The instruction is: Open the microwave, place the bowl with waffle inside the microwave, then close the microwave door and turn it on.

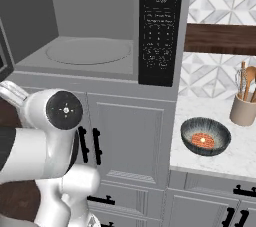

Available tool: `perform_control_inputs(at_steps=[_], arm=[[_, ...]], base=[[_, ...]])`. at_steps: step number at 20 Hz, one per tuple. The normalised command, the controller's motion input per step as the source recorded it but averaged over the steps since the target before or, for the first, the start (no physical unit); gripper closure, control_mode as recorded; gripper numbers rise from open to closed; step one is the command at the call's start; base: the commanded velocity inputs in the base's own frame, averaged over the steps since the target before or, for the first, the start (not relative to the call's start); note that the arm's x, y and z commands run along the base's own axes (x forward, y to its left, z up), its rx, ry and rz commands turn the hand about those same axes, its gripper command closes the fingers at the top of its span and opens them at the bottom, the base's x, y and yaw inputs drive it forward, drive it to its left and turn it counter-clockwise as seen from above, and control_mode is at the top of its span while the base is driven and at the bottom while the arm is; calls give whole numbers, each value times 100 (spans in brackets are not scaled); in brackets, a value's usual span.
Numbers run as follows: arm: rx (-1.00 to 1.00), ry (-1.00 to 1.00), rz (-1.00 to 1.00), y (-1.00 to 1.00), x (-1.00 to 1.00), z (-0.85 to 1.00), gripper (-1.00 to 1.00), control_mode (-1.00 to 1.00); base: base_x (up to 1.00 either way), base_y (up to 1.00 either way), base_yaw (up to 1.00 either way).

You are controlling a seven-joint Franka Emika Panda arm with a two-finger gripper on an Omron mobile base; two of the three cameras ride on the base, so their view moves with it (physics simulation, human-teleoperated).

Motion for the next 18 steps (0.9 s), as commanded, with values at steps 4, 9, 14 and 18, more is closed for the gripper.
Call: perform_control_inputs(at_steps=[4,9,14,18], arm=[[9,4,-34,-100,33,-15,100,-100],[18,4,-18,-100,41,-12,-100,-100],[27,9,-7,-100,48,-33,-100,-100],[25,3,-6,-100,44,-55,-100,-100]], base=[[0,0,0],[0,0,0],[0,0,0],[0,0,0]])
